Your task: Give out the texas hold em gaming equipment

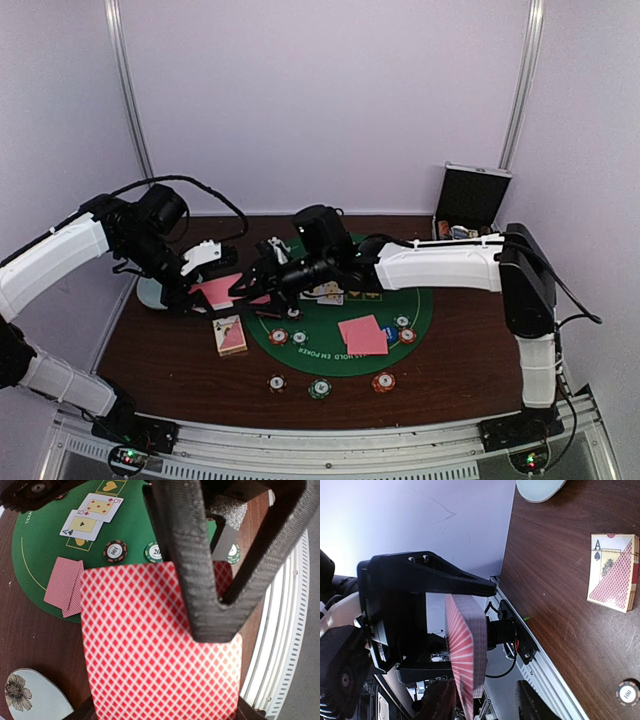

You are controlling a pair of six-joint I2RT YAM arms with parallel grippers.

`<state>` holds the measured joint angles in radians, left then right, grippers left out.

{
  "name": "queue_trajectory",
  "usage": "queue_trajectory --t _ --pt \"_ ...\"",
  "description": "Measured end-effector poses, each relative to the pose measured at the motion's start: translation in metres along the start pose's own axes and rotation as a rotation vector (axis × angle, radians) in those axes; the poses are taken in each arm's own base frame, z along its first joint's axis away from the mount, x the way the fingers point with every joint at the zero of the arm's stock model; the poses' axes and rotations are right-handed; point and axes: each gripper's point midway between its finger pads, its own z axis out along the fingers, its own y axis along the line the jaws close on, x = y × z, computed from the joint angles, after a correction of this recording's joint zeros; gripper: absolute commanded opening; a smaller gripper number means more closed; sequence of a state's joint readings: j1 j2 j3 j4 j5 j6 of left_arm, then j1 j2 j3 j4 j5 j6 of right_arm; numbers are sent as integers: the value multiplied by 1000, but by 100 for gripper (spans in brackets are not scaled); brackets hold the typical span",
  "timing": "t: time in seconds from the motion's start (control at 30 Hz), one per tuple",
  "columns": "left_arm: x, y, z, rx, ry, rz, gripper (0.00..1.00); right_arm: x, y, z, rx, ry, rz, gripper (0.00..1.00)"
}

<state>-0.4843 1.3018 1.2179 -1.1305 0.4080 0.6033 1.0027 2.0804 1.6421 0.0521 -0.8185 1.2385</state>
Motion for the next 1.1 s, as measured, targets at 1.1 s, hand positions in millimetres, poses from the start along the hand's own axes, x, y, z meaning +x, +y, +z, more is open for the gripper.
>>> queue_trajectory --t 1.1 --pt "0 1 0 -6 2 1 0 -52 7 -108 215 -138 -132 0"
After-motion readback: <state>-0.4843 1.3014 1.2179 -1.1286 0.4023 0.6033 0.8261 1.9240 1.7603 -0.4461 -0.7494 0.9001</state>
